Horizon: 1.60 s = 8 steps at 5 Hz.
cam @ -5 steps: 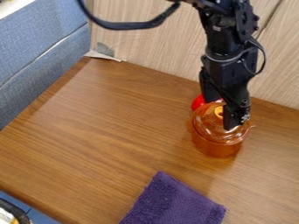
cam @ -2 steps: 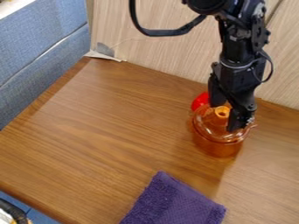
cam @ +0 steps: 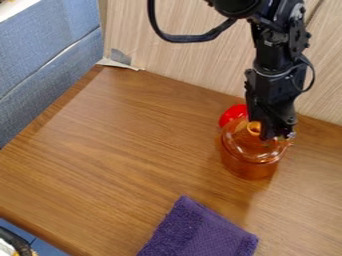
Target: Move the lid of the orange pot to the top left corner of the table
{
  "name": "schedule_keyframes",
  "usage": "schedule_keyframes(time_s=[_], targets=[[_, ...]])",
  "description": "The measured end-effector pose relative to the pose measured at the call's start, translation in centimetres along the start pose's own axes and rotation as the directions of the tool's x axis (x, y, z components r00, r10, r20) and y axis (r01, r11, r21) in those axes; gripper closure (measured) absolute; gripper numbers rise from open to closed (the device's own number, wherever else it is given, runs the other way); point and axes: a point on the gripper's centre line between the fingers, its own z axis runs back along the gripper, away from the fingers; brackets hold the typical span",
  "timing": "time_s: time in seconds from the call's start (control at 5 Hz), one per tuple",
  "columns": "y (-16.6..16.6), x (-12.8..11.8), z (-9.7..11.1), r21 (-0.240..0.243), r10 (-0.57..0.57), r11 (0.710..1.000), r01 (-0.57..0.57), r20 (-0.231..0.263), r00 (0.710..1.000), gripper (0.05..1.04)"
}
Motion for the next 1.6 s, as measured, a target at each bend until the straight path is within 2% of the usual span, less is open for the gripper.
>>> schedule_keyframes(time_s=[0.2,0.6,0.8,1.0,1.2,1.4,1.6], targets=[[-0.1,0.0,0.1,-0.001,-0.004,1.000,0.004,0.004,1.000,0.701],[-0.6,-0.5,0.4,-0.014,-0.003,1.000,0.003,0.001,1.000,0.701],[-0.9,-0.8,1.1,-0.028,0.003,1.000,-0.003,0.003,1.000,0.701],[-0.9,-0.7,3.3,-0.011,-0.001,1.000,0.002,0.046,0.999,0.702],[0.5,-3.1,5.3,0.043,0.046,0.998,-0.048,0.051,0.998,0.702],[2.9,-5.5,5.7,0.060,0.128,0.990,-0.131,0.048,0.991,0.702],[7.2,-7.1,5.8,0.101,0.226,0.968,-0.229,0.037,0.973,0.702]])
